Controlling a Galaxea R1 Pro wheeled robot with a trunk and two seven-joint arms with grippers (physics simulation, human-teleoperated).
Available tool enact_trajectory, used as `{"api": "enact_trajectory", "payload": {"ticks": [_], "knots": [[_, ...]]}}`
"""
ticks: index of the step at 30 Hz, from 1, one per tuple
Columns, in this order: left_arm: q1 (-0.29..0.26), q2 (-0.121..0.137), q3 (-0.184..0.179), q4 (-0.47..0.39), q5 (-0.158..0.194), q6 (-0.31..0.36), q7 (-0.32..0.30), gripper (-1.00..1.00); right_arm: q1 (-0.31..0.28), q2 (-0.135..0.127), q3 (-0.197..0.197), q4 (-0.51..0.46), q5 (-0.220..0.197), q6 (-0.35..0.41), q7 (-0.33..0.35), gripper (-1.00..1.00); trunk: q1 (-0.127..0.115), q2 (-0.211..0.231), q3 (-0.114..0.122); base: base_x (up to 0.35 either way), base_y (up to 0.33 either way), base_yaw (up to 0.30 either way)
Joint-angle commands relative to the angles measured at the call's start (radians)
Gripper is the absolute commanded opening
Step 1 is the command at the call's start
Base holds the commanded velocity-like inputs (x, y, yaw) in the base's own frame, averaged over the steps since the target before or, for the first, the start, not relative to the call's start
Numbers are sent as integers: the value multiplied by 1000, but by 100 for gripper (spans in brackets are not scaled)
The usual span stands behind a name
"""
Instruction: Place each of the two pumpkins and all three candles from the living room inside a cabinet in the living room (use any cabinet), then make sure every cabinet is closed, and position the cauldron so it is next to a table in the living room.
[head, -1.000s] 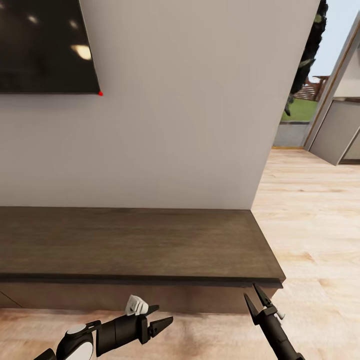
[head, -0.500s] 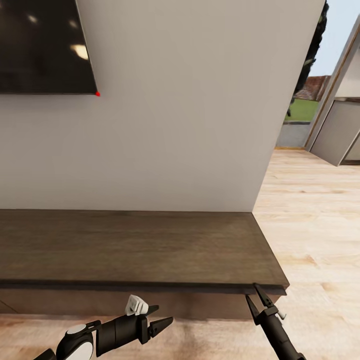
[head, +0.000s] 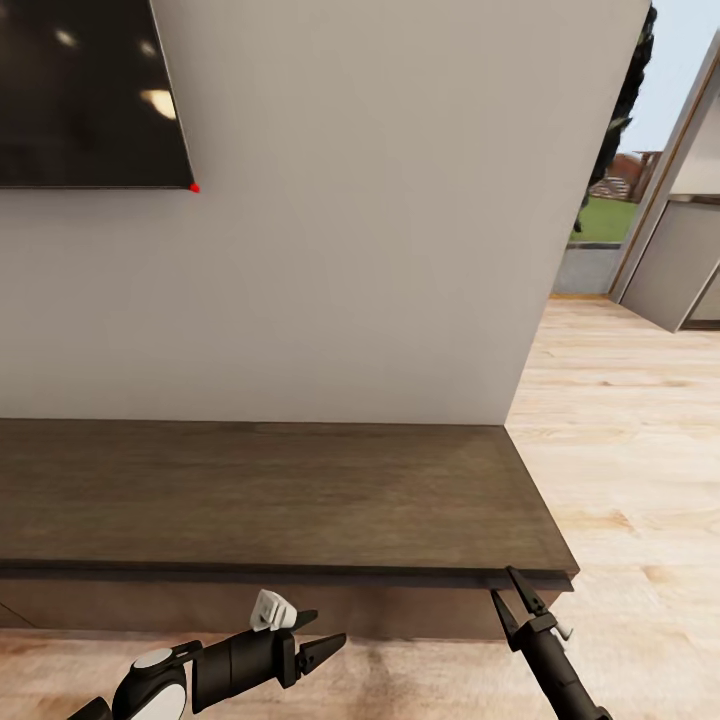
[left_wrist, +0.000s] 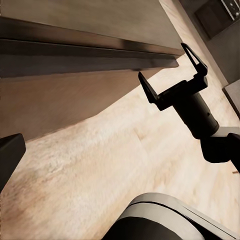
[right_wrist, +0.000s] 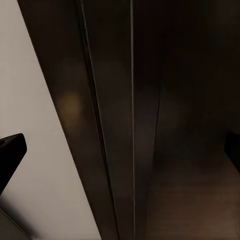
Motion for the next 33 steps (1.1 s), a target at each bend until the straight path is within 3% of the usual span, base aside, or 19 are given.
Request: {"api": "enact_trajectory", "payload": {"ticks": [1,22,23,33], "knots": [[-1,0,-2,0,11,7,0,100,-3,0,1,1,-9,8,0,100,0,0,-1,0,0,0],[-1,0,-2,0,8,7,2,100,-4,-1,2,1,-7,8,-14,100,0,0,-1,0,0,0],[-1,0,-2,0,8,7,2,100,-4,0,2,1,-7,7,-14,-100,0,0,-1,0,0,0],[-1,0,-2,0,7,7,2,100,-4,0,2,1,-7,8,-15,-100,0,0,-1,-27,0,0]]}}
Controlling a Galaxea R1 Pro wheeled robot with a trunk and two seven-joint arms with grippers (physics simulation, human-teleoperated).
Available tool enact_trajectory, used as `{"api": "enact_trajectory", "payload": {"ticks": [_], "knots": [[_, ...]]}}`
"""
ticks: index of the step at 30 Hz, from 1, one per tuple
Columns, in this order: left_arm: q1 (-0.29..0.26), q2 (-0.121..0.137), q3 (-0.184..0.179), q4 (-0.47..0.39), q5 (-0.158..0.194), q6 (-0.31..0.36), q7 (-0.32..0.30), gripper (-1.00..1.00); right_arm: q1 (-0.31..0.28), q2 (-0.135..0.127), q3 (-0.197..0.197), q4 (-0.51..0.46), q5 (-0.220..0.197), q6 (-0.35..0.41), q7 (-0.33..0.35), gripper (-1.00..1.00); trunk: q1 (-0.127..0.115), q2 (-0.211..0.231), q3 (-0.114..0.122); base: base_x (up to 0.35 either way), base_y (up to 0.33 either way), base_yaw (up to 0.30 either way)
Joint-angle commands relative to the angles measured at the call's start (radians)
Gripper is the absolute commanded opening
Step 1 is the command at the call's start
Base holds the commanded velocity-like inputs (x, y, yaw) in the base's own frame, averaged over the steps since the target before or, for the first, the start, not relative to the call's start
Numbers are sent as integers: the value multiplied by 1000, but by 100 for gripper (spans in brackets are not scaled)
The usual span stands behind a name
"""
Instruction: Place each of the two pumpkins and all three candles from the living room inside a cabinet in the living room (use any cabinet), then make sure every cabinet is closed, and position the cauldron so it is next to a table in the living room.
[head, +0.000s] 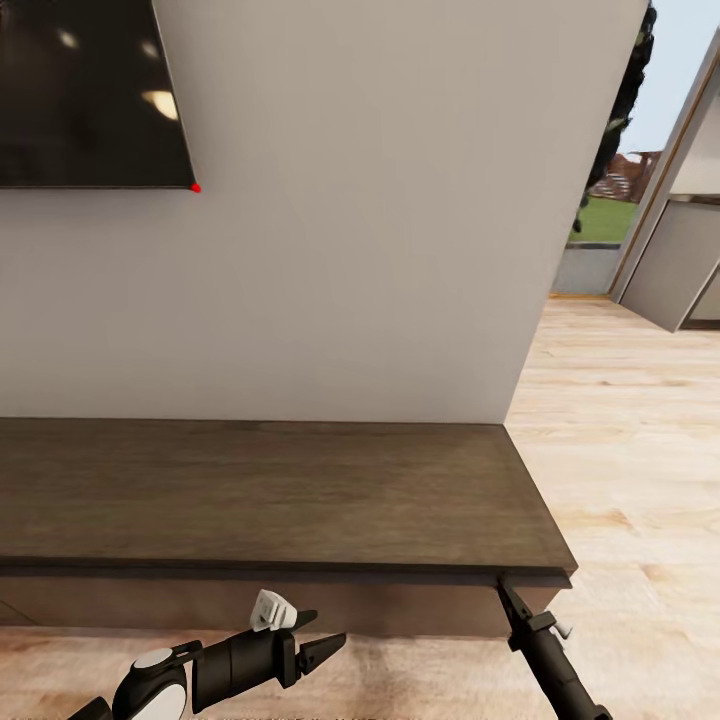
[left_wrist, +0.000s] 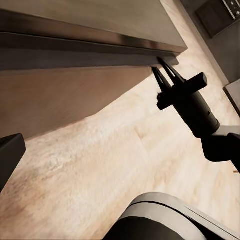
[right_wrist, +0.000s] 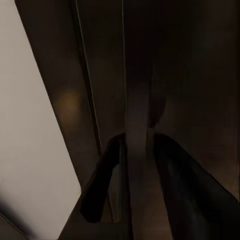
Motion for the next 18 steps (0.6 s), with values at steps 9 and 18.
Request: {"api": "enact_trajectory", "payload": {"ticks": [9,18], "knots": [[-1,0,-1,0,11,7,0,100,0,0,5,1,-9,10,2,-100,0,0,-1,-9,0,0],[-1,-2,-1,1,12,7,1,100,0,-2,5,1,-9,9,1,-100,0,0,-1,0,0,0]]}}
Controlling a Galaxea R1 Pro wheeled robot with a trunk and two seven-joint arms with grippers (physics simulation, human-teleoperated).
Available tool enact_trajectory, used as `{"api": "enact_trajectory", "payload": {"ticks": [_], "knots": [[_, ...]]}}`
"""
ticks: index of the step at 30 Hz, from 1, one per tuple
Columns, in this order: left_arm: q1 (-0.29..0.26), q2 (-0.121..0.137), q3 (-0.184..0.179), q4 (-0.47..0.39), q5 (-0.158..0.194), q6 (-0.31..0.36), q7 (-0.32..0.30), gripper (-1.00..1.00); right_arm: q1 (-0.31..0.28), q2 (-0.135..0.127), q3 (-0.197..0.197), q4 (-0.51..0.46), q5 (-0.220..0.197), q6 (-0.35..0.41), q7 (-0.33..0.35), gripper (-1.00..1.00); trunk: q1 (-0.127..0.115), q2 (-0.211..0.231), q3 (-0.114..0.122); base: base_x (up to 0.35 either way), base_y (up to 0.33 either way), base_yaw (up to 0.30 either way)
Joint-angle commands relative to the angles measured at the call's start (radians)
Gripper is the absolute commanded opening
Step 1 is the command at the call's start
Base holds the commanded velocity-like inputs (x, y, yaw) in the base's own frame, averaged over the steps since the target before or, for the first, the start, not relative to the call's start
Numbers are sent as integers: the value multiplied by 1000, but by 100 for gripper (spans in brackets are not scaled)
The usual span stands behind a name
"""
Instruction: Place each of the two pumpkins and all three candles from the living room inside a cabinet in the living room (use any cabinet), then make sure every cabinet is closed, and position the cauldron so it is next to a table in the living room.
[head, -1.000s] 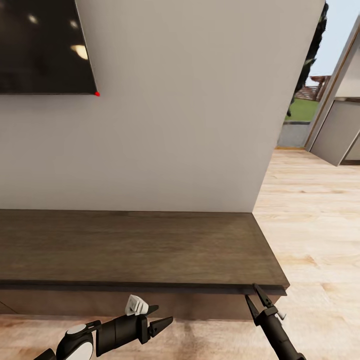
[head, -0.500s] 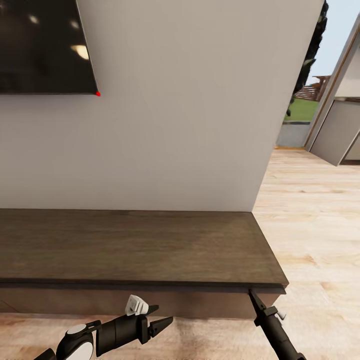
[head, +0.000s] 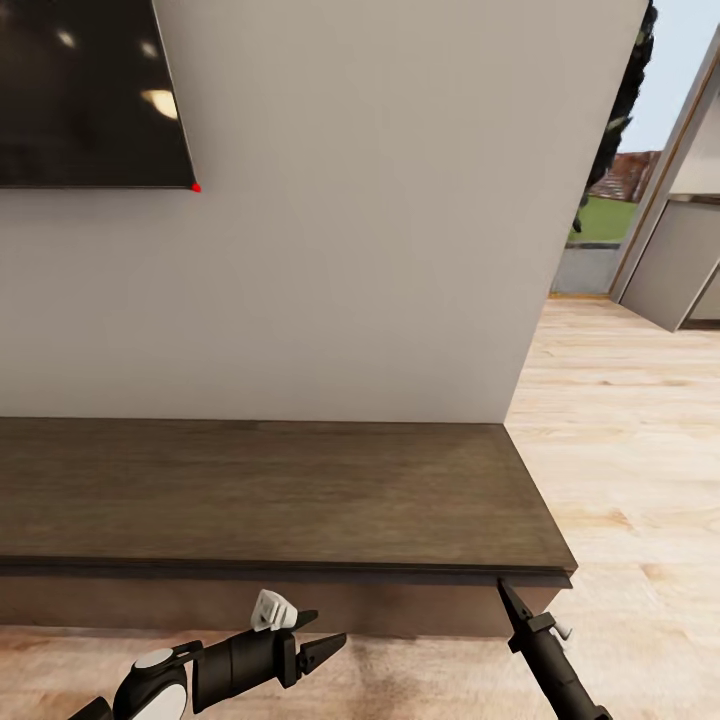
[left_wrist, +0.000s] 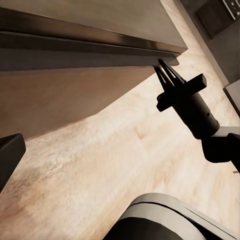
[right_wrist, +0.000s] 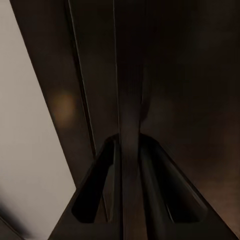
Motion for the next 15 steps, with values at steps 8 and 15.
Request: {"api": "enact_trajectory", "payload": {"ticks": [8,15], "knots": [[-1,0,-1,0,11,7,0,100,-1,-1,4,-1,-17,23,8,-100,0,0,-1,0,0,0],[-1,-1,-1,0,11,7,0,100,-1,1,4,-3,-17,20,9,-100,0,0,-1,0,0,0]]}}
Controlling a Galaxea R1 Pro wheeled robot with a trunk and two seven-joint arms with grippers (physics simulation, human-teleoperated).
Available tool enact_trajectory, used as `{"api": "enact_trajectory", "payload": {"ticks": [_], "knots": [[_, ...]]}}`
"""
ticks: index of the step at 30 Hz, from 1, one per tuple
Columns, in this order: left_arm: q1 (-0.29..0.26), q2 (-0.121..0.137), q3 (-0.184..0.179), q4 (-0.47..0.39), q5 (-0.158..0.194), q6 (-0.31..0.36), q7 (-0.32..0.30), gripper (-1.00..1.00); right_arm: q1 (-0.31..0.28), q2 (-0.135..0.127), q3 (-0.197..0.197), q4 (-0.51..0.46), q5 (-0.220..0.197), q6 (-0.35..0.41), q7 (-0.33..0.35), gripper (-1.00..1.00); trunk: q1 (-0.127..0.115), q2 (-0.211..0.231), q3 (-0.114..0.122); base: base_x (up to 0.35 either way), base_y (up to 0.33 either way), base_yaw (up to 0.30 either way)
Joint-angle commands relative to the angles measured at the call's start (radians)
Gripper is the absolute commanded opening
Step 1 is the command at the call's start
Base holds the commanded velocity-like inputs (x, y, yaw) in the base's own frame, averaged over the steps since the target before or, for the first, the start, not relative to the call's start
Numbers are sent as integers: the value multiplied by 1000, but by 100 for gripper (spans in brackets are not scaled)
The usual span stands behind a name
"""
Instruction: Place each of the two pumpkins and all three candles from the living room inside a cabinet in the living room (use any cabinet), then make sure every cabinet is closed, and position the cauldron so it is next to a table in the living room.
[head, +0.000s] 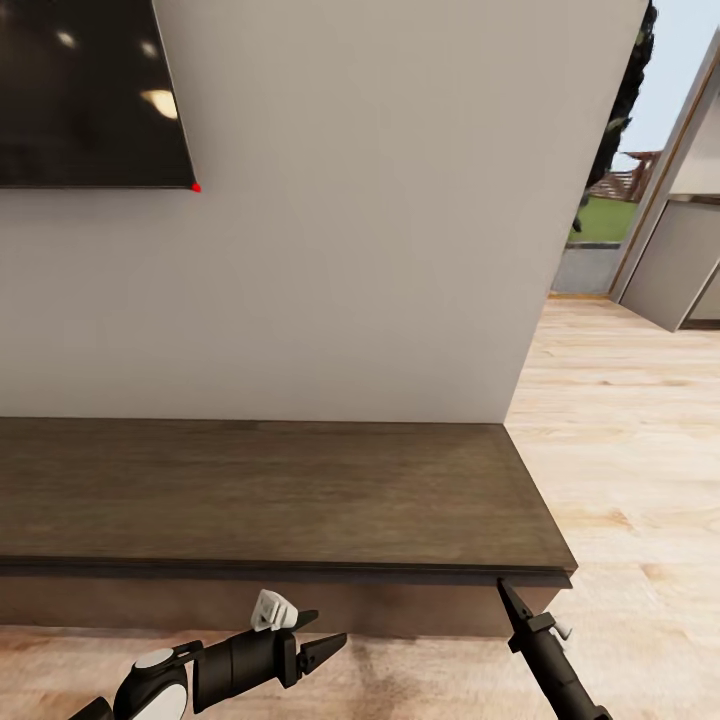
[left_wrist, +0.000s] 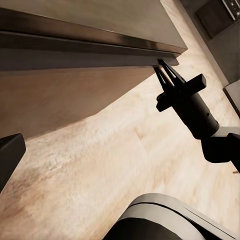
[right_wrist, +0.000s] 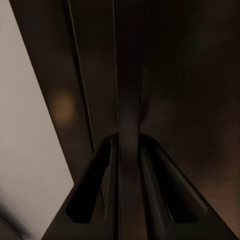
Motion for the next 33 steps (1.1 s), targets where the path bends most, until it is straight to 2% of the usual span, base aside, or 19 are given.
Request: {"api": "enact_trajectory", "payload": {"ticks": [1,33], "knots": [[-1,1,-1,0,11,7,0,100,-2,0,6,-1,-17,20,10,-100,0,0,-1,0,0,0],[-1,0,-1,0,9,-3,0,100,-2,-3,3,-3,-19,21,7,-100,0,0,-1,-64,0,0]]}}
